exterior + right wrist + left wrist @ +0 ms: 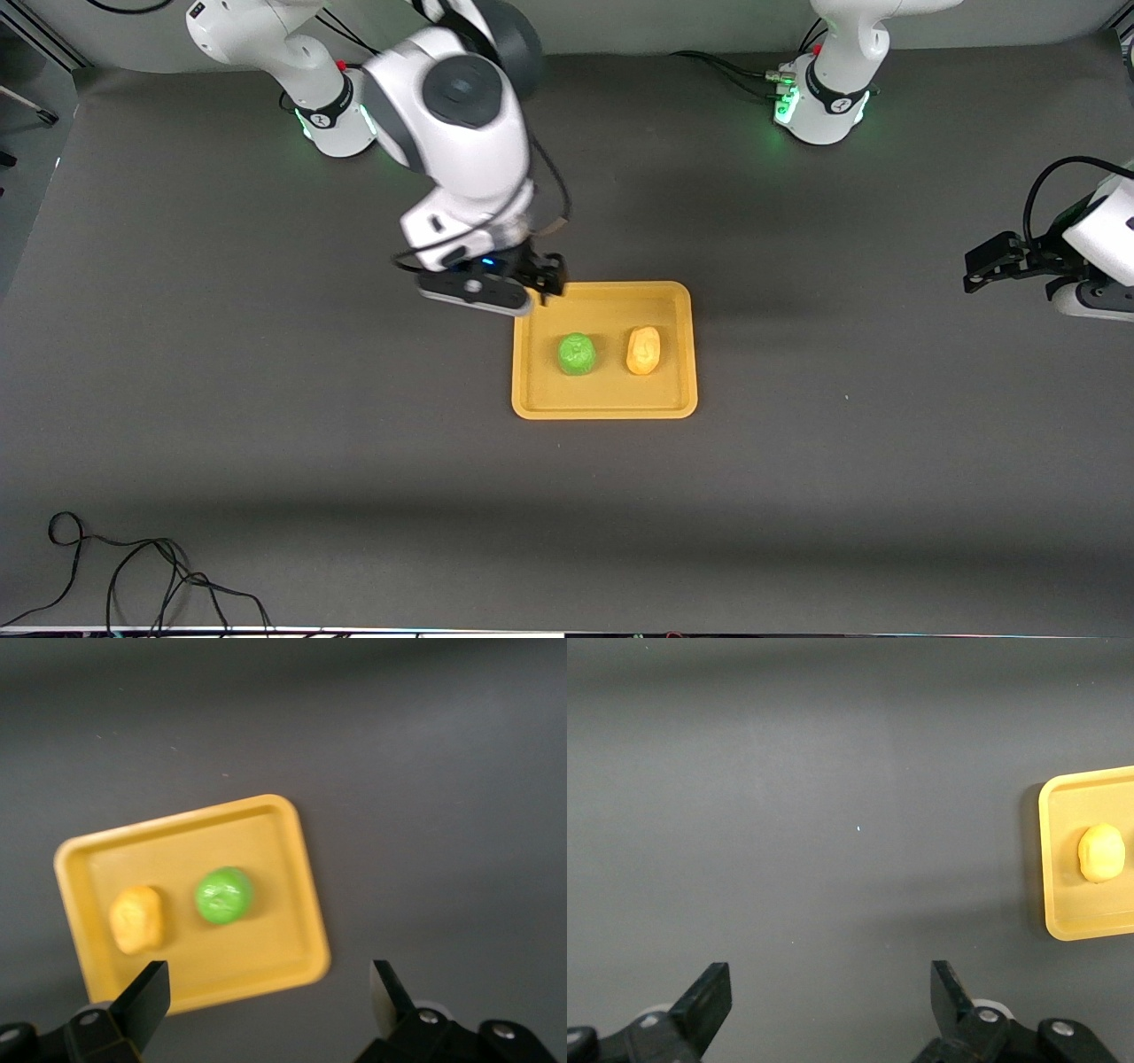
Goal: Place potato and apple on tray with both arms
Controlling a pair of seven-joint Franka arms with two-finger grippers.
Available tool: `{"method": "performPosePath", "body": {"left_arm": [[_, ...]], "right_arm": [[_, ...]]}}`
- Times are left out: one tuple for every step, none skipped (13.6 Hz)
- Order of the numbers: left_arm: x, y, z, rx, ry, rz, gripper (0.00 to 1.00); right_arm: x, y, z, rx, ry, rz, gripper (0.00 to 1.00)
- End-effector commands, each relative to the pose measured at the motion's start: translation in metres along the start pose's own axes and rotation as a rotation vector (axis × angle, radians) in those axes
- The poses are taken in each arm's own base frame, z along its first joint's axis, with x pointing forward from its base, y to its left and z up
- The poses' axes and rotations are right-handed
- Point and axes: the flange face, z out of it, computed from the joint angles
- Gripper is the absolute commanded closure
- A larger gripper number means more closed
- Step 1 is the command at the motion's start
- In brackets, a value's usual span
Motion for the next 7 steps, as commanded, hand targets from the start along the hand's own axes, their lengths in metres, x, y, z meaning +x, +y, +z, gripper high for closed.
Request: {"method": "performPosePath", "body": {"left_arm": [[0.003,-0.002,-0.008,0.012,-0.001,-0.004,0.00],[0.003,-0.001,-0.007,0.014,-0.003,-0.005,0.00],[0.003,0.002,-0.008,0.014,-0.002,-0.003,0.00],[0.003,0.006,-0.010,0.016,0.001,0.000,0.00],[0.002,0.009,-0.012,0.022,0.002,0.005,0.00],[0.001,0.010,-0.013,0.024,-0.002,0.007,0.00],[0.001,0.012,-0.015,0.024,-0.001,0.010,0.00]], "right_arm": [[0.023,0.067,-0.022,-0.027,-0.032,-0.088,0.00],[0.032,0.093,-0.039,-0.034,-0.038,-0.126,0.00],[0.042,0.120,-0.050,-0.034,-0.049,-0.152,0.00],[0.057,0.155,-0.056,-0.024,-0.065,-0.158,0.00],[0.068,0.193,-0.066,0.007,-0.077,-0.173,0.00],[0.079,0.229,-0.069,0.036,-0.090,-0.193,0.00],[0.085,0.264,-0.074,0.061,-0.094,-0.219,0.00]]}}
